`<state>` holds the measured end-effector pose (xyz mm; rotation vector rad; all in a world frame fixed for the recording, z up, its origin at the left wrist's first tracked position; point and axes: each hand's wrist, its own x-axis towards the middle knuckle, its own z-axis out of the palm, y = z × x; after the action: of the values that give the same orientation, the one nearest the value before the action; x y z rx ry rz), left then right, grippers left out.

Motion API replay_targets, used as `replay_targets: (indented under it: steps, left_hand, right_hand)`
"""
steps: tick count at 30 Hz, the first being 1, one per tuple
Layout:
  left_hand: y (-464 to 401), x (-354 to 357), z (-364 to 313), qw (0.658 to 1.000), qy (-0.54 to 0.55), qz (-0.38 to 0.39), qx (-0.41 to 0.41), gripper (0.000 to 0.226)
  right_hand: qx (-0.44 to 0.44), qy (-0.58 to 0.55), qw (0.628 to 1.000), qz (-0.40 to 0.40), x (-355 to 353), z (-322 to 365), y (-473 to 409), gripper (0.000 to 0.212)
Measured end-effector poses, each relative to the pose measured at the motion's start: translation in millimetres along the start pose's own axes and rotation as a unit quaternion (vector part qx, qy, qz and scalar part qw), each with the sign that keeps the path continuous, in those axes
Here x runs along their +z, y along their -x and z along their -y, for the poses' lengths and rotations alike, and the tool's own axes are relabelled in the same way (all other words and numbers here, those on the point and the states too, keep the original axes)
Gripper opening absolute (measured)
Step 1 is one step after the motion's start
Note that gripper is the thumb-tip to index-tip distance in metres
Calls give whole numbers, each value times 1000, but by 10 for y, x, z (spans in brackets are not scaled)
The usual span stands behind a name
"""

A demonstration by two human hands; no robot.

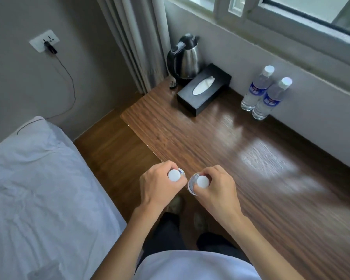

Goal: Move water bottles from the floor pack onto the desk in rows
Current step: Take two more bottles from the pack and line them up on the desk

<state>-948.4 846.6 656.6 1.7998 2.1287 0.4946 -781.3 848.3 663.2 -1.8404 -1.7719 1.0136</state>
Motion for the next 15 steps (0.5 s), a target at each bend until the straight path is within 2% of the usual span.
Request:
replay_targets:
  steps: [7, 15]
  left_hand:
    - [-708, 93, -39, 991, -3, 85, 105, 28]
    - [-1283, 278, -78, 962, -1, 162, 218, 25]
  right_hand:
    - [120, -19, 990, -72, 78, 153, -365, 21]
    - [245, -63, 949, -190, 188, 191, -587, 20]
